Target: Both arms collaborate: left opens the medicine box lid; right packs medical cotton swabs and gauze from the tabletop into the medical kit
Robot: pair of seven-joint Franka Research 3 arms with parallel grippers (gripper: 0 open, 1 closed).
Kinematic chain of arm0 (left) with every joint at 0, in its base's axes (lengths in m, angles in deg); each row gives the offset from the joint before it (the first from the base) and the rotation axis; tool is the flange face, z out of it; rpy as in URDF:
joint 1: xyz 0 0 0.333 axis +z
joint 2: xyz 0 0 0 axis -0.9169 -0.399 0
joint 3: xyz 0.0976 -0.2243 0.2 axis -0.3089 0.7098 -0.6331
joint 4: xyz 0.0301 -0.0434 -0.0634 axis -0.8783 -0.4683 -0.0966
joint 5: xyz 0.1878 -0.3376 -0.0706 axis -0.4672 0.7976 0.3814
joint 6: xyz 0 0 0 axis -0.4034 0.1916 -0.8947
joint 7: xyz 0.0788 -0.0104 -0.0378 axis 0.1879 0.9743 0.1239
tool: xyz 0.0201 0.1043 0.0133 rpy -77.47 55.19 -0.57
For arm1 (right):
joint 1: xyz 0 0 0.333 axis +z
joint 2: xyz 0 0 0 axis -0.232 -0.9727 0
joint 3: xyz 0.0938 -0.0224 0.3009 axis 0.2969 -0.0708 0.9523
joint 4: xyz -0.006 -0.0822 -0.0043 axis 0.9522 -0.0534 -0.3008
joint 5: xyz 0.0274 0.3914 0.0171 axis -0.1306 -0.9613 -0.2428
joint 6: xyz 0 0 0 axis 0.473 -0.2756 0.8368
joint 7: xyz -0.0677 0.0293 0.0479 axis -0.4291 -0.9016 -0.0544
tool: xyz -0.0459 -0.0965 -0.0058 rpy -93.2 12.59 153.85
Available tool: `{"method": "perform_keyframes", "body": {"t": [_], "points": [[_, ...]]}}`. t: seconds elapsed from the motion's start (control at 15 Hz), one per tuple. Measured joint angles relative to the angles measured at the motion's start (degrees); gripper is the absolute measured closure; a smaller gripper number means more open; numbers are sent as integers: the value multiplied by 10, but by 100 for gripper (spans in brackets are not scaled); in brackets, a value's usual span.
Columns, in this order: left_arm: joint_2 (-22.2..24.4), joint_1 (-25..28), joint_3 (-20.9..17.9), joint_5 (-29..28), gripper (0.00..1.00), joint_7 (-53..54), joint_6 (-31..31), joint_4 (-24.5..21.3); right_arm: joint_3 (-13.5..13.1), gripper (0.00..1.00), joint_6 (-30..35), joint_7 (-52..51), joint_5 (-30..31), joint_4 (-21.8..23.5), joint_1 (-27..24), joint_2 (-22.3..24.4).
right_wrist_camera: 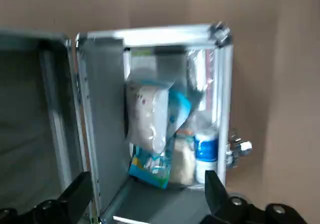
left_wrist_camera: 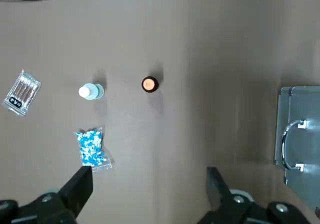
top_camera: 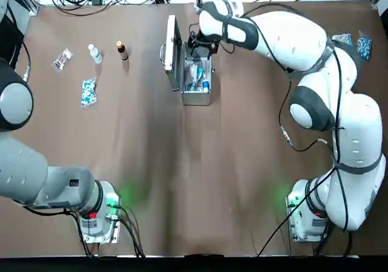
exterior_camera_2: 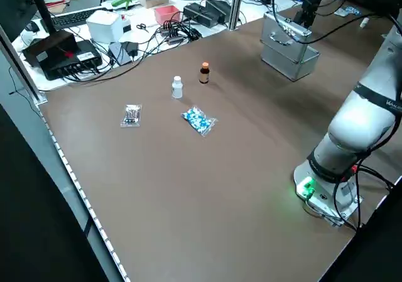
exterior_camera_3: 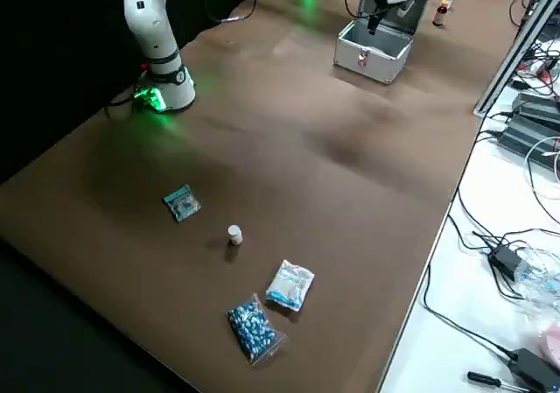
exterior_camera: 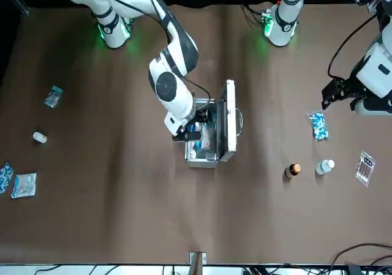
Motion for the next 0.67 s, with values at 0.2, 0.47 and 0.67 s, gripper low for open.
{"method": "perform_keyframes", "body": {"t": [0.2, 0.47, 0.67], "points": [[0, 0, 0, 0, 0, 0, 0, 0, -9, 0, 48, -38, 8, -2, -61, 35], [0, 0, 0, 0, 0, 0, 0, 0, -25, 0, 128, -102, 46, -4, -115, 75], [0, 0, 0, 0, 0, 0, 0, -1, -31, 0, 194, -140, 52, -8, -156, 118]]}}
